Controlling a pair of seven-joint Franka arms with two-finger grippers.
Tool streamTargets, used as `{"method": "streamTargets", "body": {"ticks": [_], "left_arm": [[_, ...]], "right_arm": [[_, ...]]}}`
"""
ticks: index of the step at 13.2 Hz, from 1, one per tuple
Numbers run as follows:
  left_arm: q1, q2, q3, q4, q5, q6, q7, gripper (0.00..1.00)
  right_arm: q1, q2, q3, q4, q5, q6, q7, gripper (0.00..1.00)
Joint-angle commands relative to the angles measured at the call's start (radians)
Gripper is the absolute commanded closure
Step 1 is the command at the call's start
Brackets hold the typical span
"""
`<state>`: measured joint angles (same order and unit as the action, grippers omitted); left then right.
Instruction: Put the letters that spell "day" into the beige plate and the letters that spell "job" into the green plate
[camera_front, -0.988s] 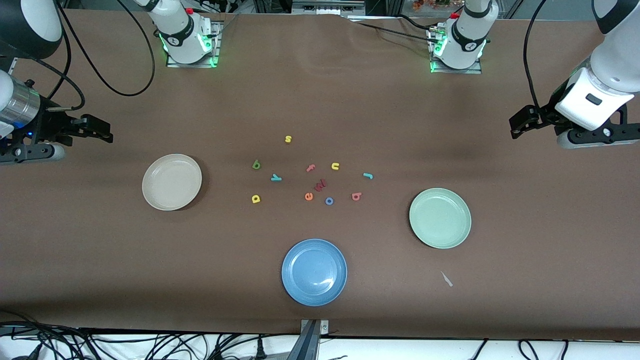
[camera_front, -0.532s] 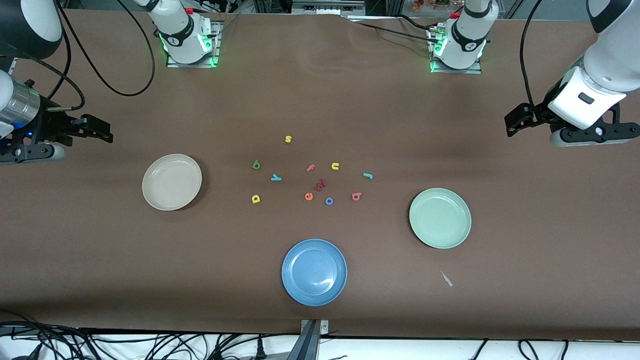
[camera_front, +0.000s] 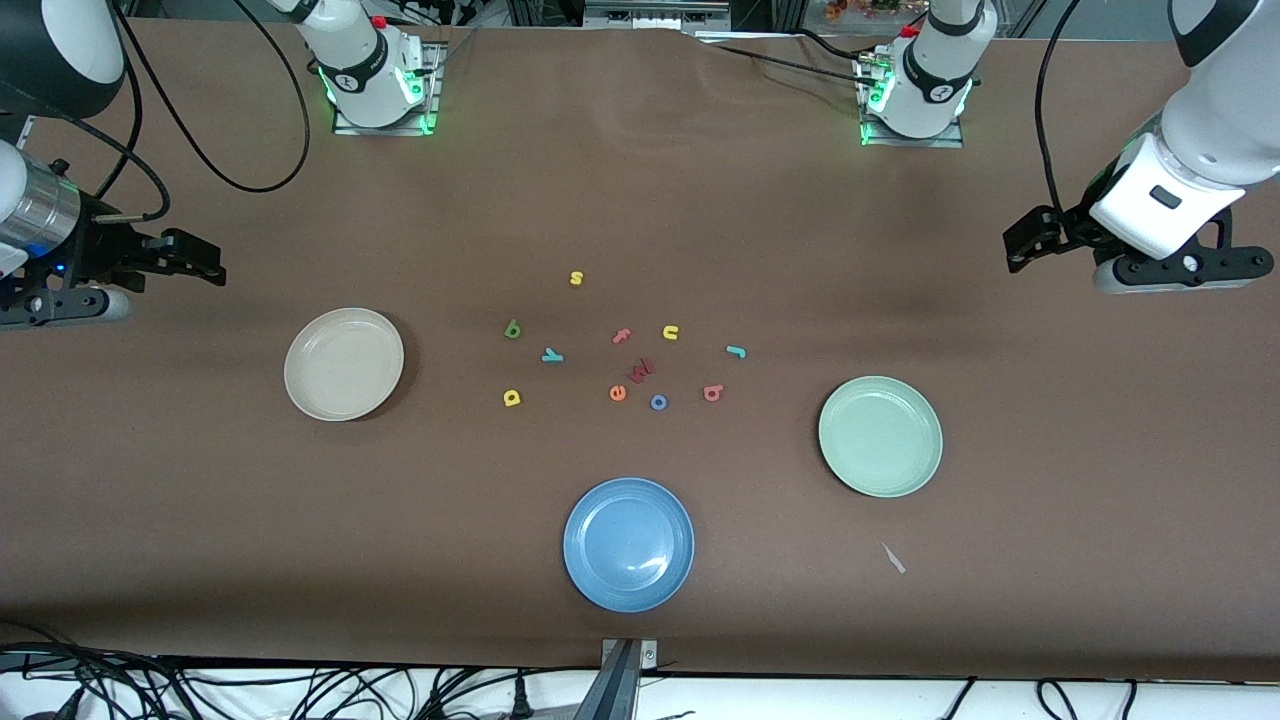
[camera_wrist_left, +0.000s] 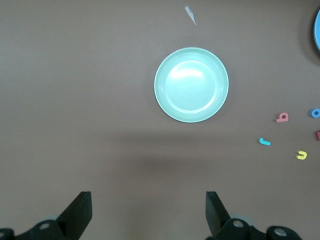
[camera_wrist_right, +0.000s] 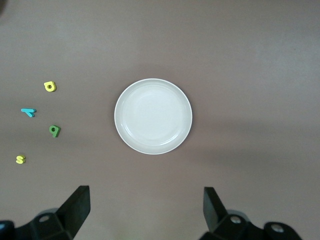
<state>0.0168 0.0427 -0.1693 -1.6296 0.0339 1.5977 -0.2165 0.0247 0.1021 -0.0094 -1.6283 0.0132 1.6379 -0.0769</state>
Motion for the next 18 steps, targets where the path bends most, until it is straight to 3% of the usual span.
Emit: {"method": "streamTargets", "body": {"ticks": [1,3,9,13,15,17,18], "left_arm": [[-0.018,0.097,-0.002,0.034,-0.025,-0.015,0.014,0.00],[-0.082,0.138,-0.010,0.045,-0.031,0.016,0.013,0.00],[-0.236,0.370,-0.010,0.230,-0.061,0.063,-0.097,0.00],[-0.369,0.504,-0.007,0.246,-0.051,0.291,-0.328,0.00],[-0.414,0.584,-0.004,0.244,-0.046,0.382,-0.353,0.00],[-0.443,0.664,-0.007,0.241,0.073,0.473,-0.354,0.02],[-0.455,0.708,-0.007,0.238,0.113,0.520,-0.354,0.10]], "right_arm": [[-0.005,0.001,0.003,0.005,-0.007,-0.009,0.002,0.00],[-0.005,0.001,0.003,0.005,-0.007,-0.009,-0.003,0.00],[-0.005,0.001,0.003,0.005,0.001,-0.010,-0.003,0.00],[-0.005,0.001,0.003,-0.004,0.002,-0.020,0.008,0.00],[-0.002,0.002,0.009,-0.016,0.004,-0.017,0.008,0.00],[0.020,0.004,0.034,-0.018,0.005,-0.012,0.008,0.00],[0.030,0.004,0.046,-0.018,0.008,-0.007,0.009,0.00]]}}
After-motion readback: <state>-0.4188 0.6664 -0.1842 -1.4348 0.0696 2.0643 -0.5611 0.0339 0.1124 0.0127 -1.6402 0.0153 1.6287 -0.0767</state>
